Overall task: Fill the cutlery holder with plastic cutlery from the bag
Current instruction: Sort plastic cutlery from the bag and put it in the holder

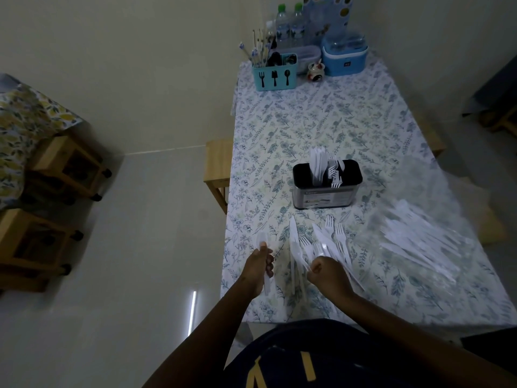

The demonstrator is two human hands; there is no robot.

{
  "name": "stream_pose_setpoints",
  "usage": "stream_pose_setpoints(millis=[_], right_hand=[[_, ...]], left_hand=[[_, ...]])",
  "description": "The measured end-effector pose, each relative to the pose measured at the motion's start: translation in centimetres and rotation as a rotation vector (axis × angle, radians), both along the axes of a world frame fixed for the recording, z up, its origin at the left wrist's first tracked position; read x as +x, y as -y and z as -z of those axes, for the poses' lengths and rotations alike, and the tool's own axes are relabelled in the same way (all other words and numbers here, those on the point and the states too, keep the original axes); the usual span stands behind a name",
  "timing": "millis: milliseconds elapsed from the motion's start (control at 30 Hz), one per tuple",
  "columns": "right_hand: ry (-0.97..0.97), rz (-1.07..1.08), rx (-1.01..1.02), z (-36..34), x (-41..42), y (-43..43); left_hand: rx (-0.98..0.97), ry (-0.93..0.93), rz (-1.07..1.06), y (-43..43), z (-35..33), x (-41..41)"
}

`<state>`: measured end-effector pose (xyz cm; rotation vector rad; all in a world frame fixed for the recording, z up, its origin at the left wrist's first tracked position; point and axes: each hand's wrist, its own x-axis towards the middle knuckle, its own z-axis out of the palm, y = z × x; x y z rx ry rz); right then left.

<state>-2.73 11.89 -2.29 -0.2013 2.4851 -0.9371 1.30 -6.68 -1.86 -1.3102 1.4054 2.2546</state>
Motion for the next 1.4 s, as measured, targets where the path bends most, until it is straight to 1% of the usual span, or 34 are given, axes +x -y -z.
stream_pose_setpoints(millis=[133, 267, 467, 567, 700, 800, 900, 1100, 1167, 1267, 1333, 1400], right_hand=[[0.046, 0.015, -0.089, -0.7, 0.4, 0.3], [-0.020, 0.027, -0.107, -1.7, 0.4, 0.9], [-0.090, 0.002, -0.126, -1.9, 0.0, 1.4], [-0.093, -0.021, -0.155, -1.7, 0.0, 1.7], [-0.081, -0.027, -0.173, -1.5, 0.0, 1.8], [-0.076, -0.042, -0.193, -1.4, 0.1, 1.9], [-0.070, -0.026, -0.221, -1.3, 0.1, 1.9], [-0.051, 0.063, -0.306, -1.2, -0.4, 1.8], [-0.042, 0.073, -0.327, -1.2, -0.4, 1.7], [0.010, 0.068, -0.335, -1.1, -0.5, 1.4], [0.048, 0.041, -0.337, -0.9, -0.5, 1.4], [0.089, 0.013, -0.349, -0.5, -0.5, 1.4]], left_hand=[[0.051, 0.002, 0.016, -0.1, 0.4, 0.0], [0.070, -0.054, 0.133, -0.6, 0.6, -0.1], [-0.057, -0.129, 0.270, -1.1, 0.4, -0.4], [-0.055, -0.113, 0.242, -1.0, 0.6, -0.6], [0.060, -0.077, 0.117, -1.1, 0.4, -1.0], [0.063, -0.042, 0.050, -1.3, 0.2, -1.4], [0.075, -0.042, 0.052, -1.3, 0.0, -1.8], [0.098, -0.100, 0.142, -1.5, -0.8, -2.0], [0.081, -0.081, 0.156, -1.4, -0.7, -2.1], [0.037, -0.072, 0.078, -1.2, -0.5, -2.2], [0.070, -0.110, 0.022, -1.0, -0.6, -2.2], [0.139, -0.174, 0.011, -0.7, -0.8, -2.2]])
